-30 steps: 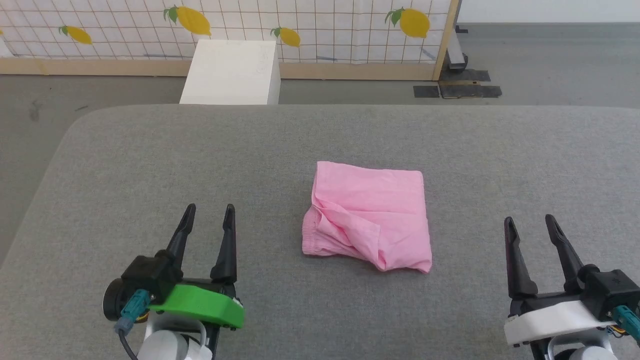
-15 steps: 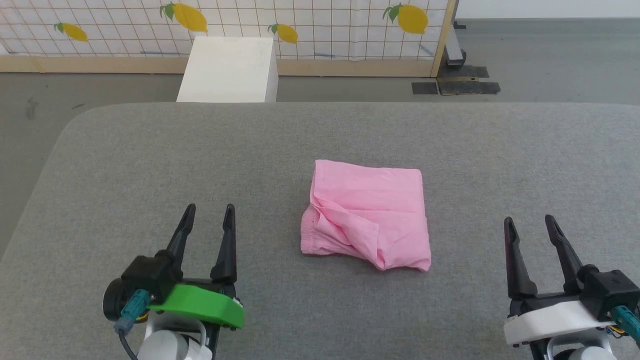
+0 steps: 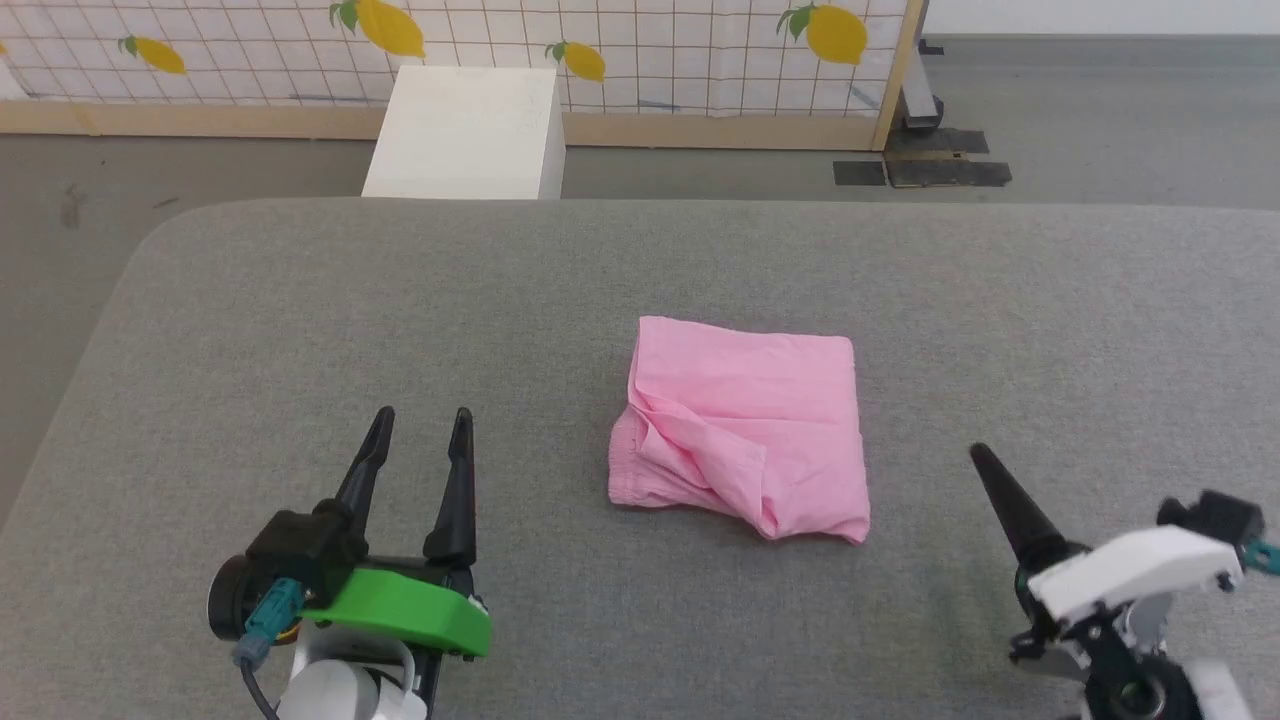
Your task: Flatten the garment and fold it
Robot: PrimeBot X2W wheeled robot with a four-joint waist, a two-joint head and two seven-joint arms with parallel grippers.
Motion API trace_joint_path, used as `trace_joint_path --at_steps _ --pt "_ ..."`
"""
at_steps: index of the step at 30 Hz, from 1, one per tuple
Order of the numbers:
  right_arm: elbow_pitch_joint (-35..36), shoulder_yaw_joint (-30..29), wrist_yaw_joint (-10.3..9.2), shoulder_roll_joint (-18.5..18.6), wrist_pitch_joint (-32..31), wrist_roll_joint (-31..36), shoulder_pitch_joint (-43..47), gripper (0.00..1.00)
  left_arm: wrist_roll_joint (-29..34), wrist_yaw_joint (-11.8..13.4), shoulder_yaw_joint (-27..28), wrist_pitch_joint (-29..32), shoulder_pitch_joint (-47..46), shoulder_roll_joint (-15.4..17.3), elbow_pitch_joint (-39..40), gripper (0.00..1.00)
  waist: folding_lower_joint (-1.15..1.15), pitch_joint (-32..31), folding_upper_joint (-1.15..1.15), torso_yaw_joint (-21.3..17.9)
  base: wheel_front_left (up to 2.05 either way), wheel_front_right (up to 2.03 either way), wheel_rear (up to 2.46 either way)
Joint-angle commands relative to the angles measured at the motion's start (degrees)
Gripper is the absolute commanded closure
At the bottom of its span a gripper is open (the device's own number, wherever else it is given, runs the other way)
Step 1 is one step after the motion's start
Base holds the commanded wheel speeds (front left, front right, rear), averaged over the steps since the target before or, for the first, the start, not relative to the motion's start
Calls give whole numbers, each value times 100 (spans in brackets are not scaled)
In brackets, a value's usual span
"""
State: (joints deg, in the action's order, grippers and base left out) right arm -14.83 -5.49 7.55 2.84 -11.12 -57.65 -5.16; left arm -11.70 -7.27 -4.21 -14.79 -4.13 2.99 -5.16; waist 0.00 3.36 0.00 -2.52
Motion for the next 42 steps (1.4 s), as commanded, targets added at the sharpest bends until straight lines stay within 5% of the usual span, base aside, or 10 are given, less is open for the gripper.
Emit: trace_joint_path --at_steps 1,4,10,20,30,31,32,34,35,42 --pt "-228 -139 -6 4 -457 -308 -269 0 65 -22 -5 -21 -1 -12 11 0 0 22 0 28 0 0 0" --pt "-1076 -518 -6 20 -1639 -734 -818 0 73 -22 -35 -21 -44 -12 17 0 0 58 0 98 0 0 0" --pt "-2591 -1132 -6 182 -2990 -368 -2031 0 72 -22 -63 -21 -131 -12 54 0 0 193 0 255 0 0 0" --pt "-4070 -1283 -6 219 -3594 1071 -3321 0 61 -22 -108 -21 -261 -12 74 0 0 442 0 538 0 0 0" --pt "-4382 -1118 -6 22 -3844 1576 -3797 0 74 -22 -137 -21 -313 -12 72 0 0 558 0 672 0 0 0" --pt "-4391 -1108 -6 16 -3851 1561 -3824 11 75 -22 -140 -21 -317 -12 72 0 0 565 0 677 0 0 0" --pt "-4401 -1091 -6 11 -3852 1527 -3861 55 77 -22 -144 -21 -322 -12 72 0 0 572 0 684 0 0 0" --pt "-4426 -967 -6 8 -3878 1326 -3942 91 74 -22 -162 -21 -338 -12 68 0 0 579 0 700 0 0 0" --pt "-4432 -855 -6 7 -3887 1236 -3963 100 73 -22 -170 -21 -345 -12 65 0 0 578 0 702 0 0 0" --pt "-4174 -136 -6 5 -3716 1109 -3891 100 84 -22 -128 -21 -313 -12 74 0 0 545 0 566 0 0 0"
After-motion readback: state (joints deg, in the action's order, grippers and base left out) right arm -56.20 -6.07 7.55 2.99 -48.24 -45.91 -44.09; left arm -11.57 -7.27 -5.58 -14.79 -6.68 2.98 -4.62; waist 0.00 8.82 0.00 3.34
